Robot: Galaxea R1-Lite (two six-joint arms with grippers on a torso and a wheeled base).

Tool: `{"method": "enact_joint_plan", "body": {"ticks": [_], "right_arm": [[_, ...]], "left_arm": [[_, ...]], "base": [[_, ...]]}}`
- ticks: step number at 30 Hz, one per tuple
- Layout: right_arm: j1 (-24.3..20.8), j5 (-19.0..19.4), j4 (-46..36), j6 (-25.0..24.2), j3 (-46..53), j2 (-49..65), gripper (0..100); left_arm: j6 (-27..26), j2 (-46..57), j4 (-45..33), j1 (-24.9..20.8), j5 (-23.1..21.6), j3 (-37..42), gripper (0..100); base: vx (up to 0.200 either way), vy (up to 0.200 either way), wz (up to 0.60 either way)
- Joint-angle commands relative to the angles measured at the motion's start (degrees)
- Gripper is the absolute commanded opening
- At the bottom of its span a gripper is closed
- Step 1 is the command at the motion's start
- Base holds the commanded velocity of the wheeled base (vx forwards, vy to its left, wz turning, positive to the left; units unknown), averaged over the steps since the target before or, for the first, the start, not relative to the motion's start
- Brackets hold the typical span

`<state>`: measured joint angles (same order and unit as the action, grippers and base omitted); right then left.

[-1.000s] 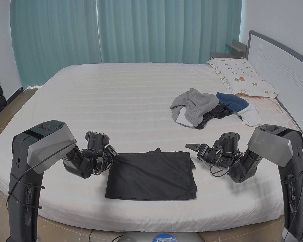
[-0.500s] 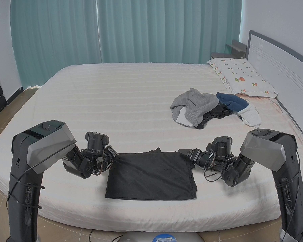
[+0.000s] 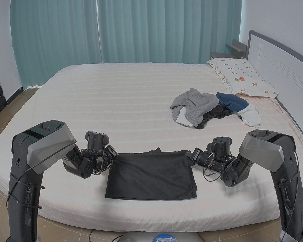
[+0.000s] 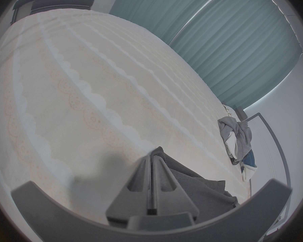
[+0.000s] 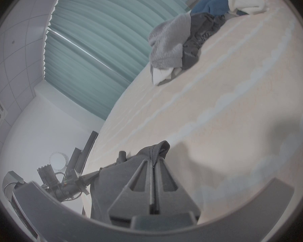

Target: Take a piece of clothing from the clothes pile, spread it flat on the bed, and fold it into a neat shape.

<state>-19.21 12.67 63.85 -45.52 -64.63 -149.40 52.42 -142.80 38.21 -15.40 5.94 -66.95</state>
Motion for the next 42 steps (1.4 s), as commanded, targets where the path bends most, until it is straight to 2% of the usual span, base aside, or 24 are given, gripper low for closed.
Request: {"method": "enact_joint_plan", "body": {"ticks": [1, 14, 15, 18, 22, 24, 29, 31, 32, 35, 37, 42], "right_arm": [[0.1, -1.4, 1.4, 0.0, -0.7, -0.9, 0], [0.4, -1.7, 1.0, -0.1, -0.5, -0.8, 0], [0.4, -1.7, 1.1, -0.1, -0.5, -0.8, 100], [0.8, -1.8, 1.7, -0.8, 0.5, 0.3, 100], [2.2, -2.1, 1.8, -4.8, 3.6, 4.6, 100], [2.6, -1.7, 1.8, -5.3, 5.0, 5.8, 100], [3.5, 1.9, 5.5, -5.1, 14.9, 9.9, 100], [3.7, 4.7, 6.2, -4.1, 18.7, 11.1, 100], [3.7, 7.4, 6.1, -2.1, 21.5, 12.1, 100], [3.5, 11.0, 6.1, 2.7, 25.3, 12.7, 100], [2.6, 11.2, 6.6, 5.0, 26.6, 12.0, 100], [0.8, 11.0, 6.5, 5.6, 26.6, 10.9, 100]], "left_arm": [[-0.2, -0.2, 0.0, -0.1, 0.1, 0.0, 0], [0.3, 0.0, 0.0, -0.1, 0.0, -0.1, 0], [0.3, 0.0, 0.0, -0.1, 0.0, -0.1, 100], [0.3, 0.1, 0.0, 0.0, 0.0, -0.1, 100], [0.4, 0.2, 0.0, 0.1, -0.1, 0.0, 100], [0.5, 0.2, 0.1, 0.2, -0.1, 0.2, 100], [2.9, 1.2, 3.3, 0.4, -0.2, 1.8, 100], [3.1, 1.8, 3.6, 0.4, -0.3, 2.7, 100], [3.1, 2.0, 3.6, 0.4, -0.5, 3.1, 100], [3.1, 2.3, 3.6, 0.4, -1.5, 3.5, 100], [3.1, 2.3, 3.6, 0.5, -1.5, 3.5, 100], [3.0, 2.0, 3.6, 0.5, -1.5, 3.4, 100]], "base": [[0.0, 0.0, 0.0], [0.0, 0.0, 0.0], [0.0, 0.0, 0.0], [0.0, 0.0, 0.0], [0.0, 0.0, 0.0], [0.0, 0.0, 0.0], [0.0, 0.0, 0.0], [0.0, 0.0, 0.0], [-0.2, 0.0, 0.0], [-0.2, 0.0, 0.0], [-0.2, 0.0, 0.0], [0.0, 0.0, 0.0]]}}
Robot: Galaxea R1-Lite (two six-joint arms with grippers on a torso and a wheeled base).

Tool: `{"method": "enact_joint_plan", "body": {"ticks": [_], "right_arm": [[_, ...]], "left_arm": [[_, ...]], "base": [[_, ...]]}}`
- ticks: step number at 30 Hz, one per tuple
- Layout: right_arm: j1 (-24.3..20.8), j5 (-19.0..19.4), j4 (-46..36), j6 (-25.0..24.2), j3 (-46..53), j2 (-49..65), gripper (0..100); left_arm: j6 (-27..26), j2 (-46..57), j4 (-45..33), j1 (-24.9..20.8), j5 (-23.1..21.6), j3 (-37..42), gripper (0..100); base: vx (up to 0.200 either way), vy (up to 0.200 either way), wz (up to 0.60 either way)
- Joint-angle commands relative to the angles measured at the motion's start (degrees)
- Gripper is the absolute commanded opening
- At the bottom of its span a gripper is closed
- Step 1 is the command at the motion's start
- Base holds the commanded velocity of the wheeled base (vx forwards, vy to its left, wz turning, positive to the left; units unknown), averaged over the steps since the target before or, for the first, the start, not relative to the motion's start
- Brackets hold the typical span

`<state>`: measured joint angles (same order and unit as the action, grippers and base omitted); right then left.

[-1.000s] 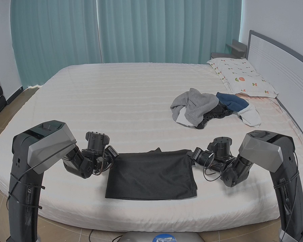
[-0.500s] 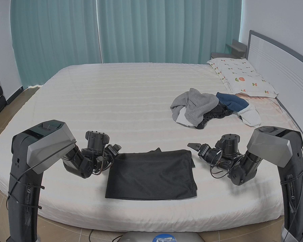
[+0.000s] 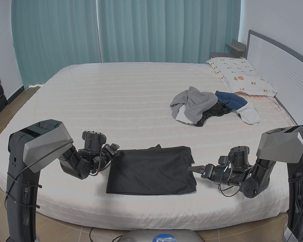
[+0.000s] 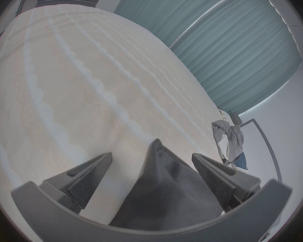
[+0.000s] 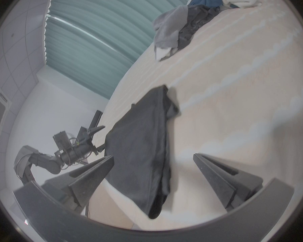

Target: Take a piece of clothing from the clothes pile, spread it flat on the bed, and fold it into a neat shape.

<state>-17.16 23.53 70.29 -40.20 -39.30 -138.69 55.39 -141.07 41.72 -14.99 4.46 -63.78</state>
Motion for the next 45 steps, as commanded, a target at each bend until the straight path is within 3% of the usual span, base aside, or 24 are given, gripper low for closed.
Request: {"method": "enact_joint_plan", "body": {"ticks": [1, 11, 12, 16, 21, 38, 39, 45], "right_arm": [[-1.3, 0.1, 0.0, 0.3, 1.2, 0.0, 100], [-2.4, 0.4, -2.4, 0.3, -0.8, -0.1, 100], [-2.5, 0.4, -2.7, 0.3, -1.0, -0.1, 0], [-3.2, 0.4, -5.1, 0.8, -1.1, 0.3, 0], [-3.2, 0.4, -8.8, 5.0, -0.7, 0.9, 0], [-2.7, 0.2, -8.6, 6.2, 1.1, 1.7, 0], [-2.7, 0.2, -8.3, 6.1, 1.2, 1.7, 100], [-1.5, 0.6, -6.5, 5.1, 0.5, 2.3, 100]], "left_arm": [[0.0, 0.3, 0.1, 0.1, -0.1, 0.2, 100], [0.2, 0.2, 0.1, 0.1, -0.1, -0.1, 100], [0.2, 0.1, 0.1, 0.1, -0.1, -0.1, 100], [0.2, 0.2, 0.1, 0.1, -0.1, -0.2, 100], [0.2, 0.2, 0.0, 0.1, -0.1, -0.2, 100], [0.2, 0.5, 0.0, 0.2, -0.1, 0.1, 100], [0.2, 0.6, 0.0, 0.2, -0.1, 0.1, 100], [0.0, 1.9, 0.0, 0.6, -1.4, 1.3, 100]], "base": [[0.0, 0.0, 0.0], [0.0, 0.0, 0.0], [0.0, 0.0, 0.0], [0.0, 0.0, 0.0], [0.0, 0.0, 0.0], [0.0, 0.0, 0.0], [0.0, 0.0, 0.0], [0.0, 0.0, 0.0]]}}
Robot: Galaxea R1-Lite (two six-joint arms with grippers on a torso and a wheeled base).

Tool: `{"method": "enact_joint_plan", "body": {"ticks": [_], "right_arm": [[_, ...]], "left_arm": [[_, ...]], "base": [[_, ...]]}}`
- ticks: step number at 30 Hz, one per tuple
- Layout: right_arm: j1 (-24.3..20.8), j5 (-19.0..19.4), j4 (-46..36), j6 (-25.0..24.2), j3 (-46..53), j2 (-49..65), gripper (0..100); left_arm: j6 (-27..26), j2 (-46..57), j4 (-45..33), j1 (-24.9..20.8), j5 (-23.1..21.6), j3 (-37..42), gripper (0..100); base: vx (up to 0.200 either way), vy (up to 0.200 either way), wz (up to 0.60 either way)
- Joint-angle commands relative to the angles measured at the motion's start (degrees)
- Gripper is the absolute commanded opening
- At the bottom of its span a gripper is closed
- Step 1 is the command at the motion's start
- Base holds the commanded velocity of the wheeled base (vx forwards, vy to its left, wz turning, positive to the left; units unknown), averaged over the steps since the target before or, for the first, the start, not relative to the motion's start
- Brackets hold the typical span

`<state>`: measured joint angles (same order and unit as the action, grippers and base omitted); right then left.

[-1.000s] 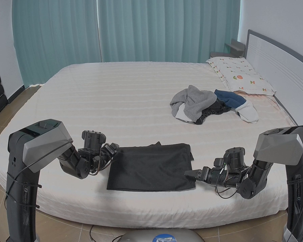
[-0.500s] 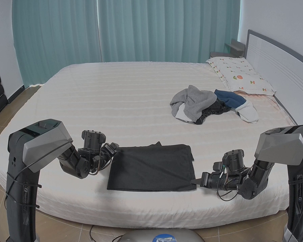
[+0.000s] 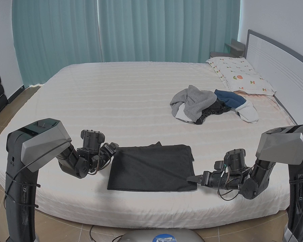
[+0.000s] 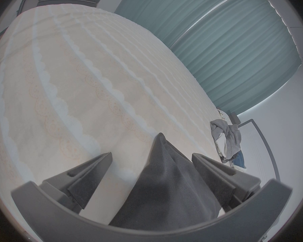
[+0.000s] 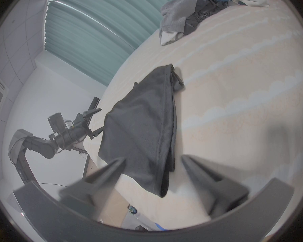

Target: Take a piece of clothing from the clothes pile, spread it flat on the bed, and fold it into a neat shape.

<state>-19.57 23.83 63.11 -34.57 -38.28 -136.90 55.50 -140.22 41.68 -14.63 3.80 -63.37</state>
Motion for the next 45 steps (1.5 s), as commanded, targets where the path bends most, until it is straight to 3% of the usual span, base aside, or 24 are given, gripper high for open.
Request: {"method": "enact_joint_plan", "body": {"ticks": [1, 5, 9, 14, 17, 25, 44, 45], "right_arm": [[1.8, 0.4, 1.0, -1.0, -0.7, 0.8, 100], [4.4, 0.4, 1.0, -4.0, -3.4, -0.4, 100], [5.6, 0.3, 0.8, -5.6, -5.9, -2.6, 100], [6.5, 0.4, 0.3, -5.9, -7.1, -3.6, 100], [6.2, 0.4, 0.3, -6.1, -7.1, -3.8, 100], [6.2, 0.5, 0.5, -6.2, -7.1, -3.9, 100], [6.2, 0.5, 1.0, -7.1, -7.1, -3.9, 100], [6.2, 0.5, 1.0, -7.6, -7.1, -3.9, 100]], "left_arm": [[-0.1, 1.4, 0.2, 0.2, -2.0, 1.6, 100], [-1.4, 3.3, 0.1, 0.6, -9.5, 4.7, 100], [-7.3, 3.1, 0.2, 0.6, -12.3, 6.2, 100], [-14.3, 2.8, 0.2, 0.0, -12.5, 7.8, 100], [-14.5, 2.7, 0.3, 0.0, -12.6, 7.8, 100], [-14.6, 1.7, 11.5, 0.2, -16.4, 12.3, 100], [-16.5, 0.7, 12.1, 0.0, -16.4, 12.7, 100], [-16.4, 0.8, 12.2, 0.0, -16.4, 12.9, 0]], "base": [[0.0, 0.0, 0.0], [0.0, 0.0, 0.0], [0.0, 0.0, 0.0], [0.0, 0.0, 0.0], [0.0, 0.0, 0.0], [0.0, 0.0, 0.0], [0.0, 0.0, 0.0], [0.0, 0.0, 0.0]]}}
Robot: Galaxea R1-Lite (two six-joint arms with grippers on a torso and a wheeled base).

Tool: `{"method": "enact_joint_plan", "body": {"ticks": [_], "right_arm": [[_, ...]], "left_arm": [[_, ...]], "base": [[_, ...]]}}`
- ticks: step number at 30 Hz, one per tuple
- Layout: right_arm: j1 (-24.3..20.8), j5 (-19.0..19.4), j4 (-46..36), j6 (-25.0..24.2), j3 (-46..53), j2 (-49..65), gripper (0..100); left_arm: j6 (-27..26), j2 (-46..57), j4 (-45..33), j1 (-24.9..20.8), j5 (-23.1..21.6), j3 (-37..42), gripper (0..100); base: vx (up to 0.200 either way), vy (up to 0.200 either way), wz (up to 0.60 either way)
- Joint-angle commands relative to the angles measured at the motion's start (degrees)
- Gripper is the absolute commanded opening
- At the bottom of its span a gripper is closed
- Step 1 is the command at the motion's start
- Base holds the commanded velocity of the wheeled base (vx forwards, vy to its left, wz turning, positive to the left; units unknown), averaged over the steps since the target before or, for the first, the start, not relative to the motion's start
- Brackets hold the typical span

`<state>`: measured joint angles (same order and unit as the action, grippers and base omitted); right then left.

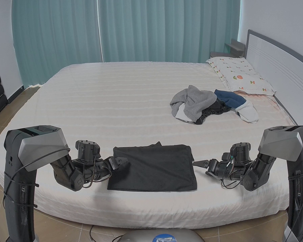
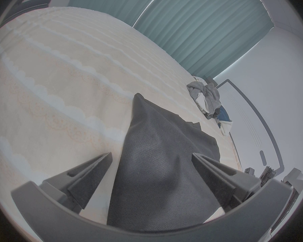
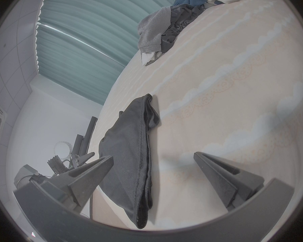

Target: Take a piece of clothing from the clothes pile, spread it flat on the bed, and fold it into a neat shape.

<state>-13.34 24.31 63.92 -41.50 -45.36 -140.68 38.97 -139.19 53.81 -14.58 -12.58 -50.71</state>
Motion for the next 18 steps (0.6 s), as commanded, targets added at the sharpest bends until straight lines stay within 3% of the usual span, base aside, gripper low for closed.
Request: {"method": "enact_joint_plan", "body": {"ticks": [1, 18], "right_arm": [[0.0, 0.0, 0.2, -1.0, -0.1, 0.0, 100], [0.2, 0.0, 0.3, -1.4, -0.1, 0.1, 100]], "left_arm": [[0.2, -0.2, 0.1, 0.1, 0.1, 0.4, 0], [0.1, 1.0, 0.4, 0.4, 0.9, 3.3, 0]], "base": [[0.0, 0.0, 0.0], [0.0, 0.0, 0.0]]}}
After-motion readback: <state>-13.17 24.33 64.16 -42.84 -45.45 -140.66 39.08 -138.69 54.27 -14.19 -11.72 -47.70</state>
